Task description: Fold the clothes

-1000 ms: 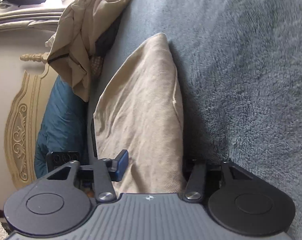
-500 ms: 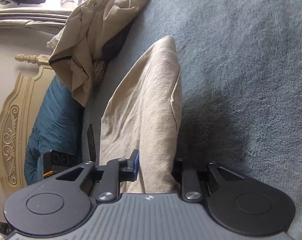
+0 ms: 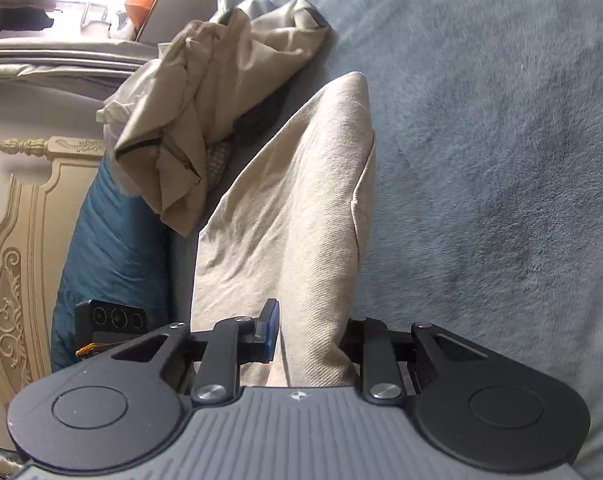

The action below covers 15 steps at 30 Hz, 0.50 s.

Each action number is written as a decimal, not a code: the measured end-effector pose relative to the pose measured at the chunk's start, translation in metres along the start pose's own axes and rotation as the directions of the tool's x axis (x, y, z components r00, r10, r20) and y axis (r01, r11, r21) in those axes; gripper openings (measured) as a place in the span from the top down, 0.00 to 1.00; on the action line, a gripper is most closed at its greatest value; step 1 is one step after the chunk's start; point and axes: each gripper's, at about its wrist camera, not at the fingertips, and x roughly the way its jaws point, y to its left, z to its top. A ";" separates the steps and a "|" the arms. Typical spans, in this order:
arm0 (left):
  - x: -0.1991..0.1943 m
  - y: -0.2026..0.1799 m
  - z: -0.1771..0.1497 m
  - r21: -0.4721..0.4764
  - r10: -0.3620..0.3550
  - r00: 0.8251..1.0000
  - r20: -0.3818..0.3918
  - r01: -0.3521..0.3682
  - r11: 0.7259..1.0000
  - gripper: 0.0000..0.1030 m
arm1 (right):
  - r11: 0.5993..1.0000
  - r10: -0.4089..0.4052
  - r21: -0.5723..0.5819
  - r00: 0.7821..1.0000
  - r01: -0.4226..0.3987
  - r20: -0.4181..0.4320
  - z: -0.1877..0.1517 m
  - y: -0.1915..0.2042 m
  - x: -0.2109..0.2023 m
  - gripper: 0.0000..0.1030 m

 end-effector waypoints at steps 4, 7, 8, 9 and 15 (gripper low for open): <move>-0.023 -0.026 0.013 0.011 -0.013 0.999 -0.041 0.014 1.000 0.42 | 1.000 -0.024 0.018 0.999 0.023 0.046 -0.008 0.046 -0.024 0.75; -0.034 -0.043 0.024 0.053 -0.005 0.998 -0.058 0.008 0.999 0.42 | 0.999 -0.005 0.047 0.994 0.000 0.108 -0.012 0.065 -0.036 0.75; -0.035 -0.048 0.028 0.073 0.003 0.998 -0.061 0.001 0.997 0.42 | 0.998 0.006 0.053 0.992 -0.013 0.129 -0.012 0.068 -0.038 0.75; -0.036 -0.053 0.033 0.090 0.012 0.998 -0.064 -0.006 0.996 0.42 | 0.998 0.017 0.060 0.989 -0.026 0.147 -0.013 0.069 -0.040 0.75; -0.023 -0.077 0.041 0.151 0.085 0.994 -0.073 -0.073 0.986 0.42 | 0.991 0.071 0.101 0.976 -0.093 0.204 -0.005 0.056 -0.042 0.75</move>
